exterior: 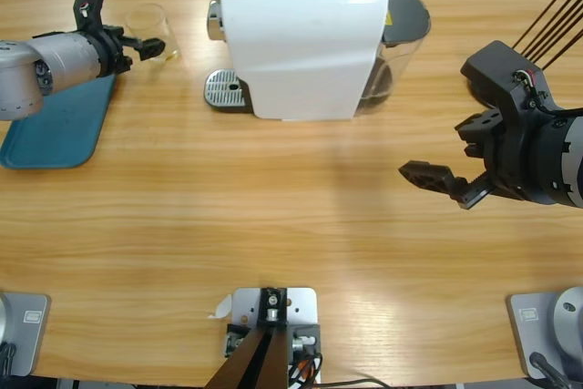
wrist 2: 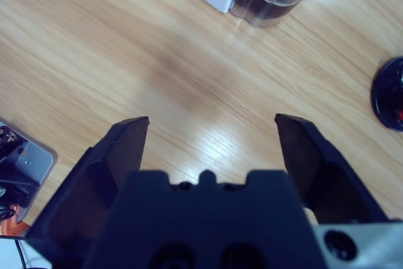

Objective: Pour coffee

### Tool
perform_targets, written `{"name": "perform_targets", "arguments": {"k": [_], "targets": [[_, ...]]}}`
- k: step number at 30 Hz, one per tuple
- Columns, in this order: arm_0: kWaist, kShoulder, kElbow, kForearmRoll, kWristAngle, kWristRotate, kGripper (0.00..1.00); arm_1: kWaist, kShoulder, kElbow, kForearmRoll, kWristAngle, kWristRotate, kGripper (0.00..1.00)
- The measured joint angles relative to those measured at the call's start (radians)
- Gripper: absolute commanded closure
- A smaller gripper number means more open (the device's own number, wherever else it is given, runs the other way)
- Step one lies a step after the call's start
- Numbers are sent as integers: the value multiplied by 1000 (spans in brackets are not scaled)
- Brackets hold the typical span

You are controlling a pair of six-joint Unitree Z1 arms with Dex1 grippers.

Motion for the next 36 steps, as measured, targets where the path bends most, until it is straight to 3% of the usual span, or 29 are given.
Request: {"name": "perform_targets", "arguments": {"k": [27, 36], "targets": [[25, 43, -107, 13, 0, 36, 88, -41, 0, 0, -2, 18, -37, 110], [26, 57, -239, 210, -1, 36, 101, -60, 0, 0, -7, 36, -57, 110]]}}
